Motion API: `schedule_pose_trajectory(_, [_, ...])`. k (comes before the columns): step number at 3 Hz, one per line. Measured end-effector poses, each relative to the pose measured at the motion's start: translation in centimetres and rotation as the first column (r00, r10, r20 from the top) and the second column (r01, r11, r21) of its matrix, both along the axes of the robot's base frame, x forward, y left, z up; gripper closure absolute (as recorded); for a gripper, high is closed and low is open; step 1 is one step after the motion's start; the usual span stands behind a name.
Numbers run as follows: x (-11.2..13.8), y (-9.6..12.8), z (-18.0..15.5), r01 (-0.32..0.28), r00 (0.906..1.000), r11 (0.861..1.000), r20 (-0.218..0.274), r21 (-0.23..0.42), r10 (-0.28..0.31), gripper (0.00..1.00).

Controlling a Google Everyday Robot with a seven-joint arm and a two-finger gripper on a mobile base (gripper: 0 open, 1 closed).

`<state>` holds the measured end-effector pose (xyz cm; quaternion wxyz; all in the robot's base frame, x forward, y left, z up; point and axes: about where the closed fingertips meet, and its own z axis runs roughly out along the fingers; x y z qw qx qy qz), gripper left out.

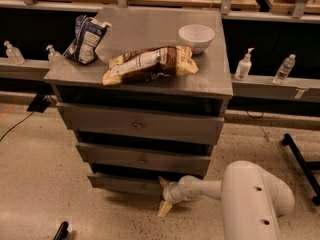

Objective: Open bottom drawer

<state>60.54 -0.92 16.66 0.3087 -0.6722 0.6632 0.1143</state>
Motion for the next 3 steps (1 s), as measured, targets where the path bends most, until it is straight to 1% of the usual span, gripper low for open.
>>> schedule_pose_trajectory(1, [-0.8,1.2,2.7,-0.057,0.9958,0.998,0.072,0.005,0.056,0.00])
schedule_pose_trajectory(2, [-1.2,2.1,4.6,-0.093,0.9880,0.996,0.125,0.005,0.091,0.00])
schedule_pose_trajectory(3, [0.2,1.6,4.2,-0.046,0.9914,0.998,0.121,-0.039,0.050,0.00])
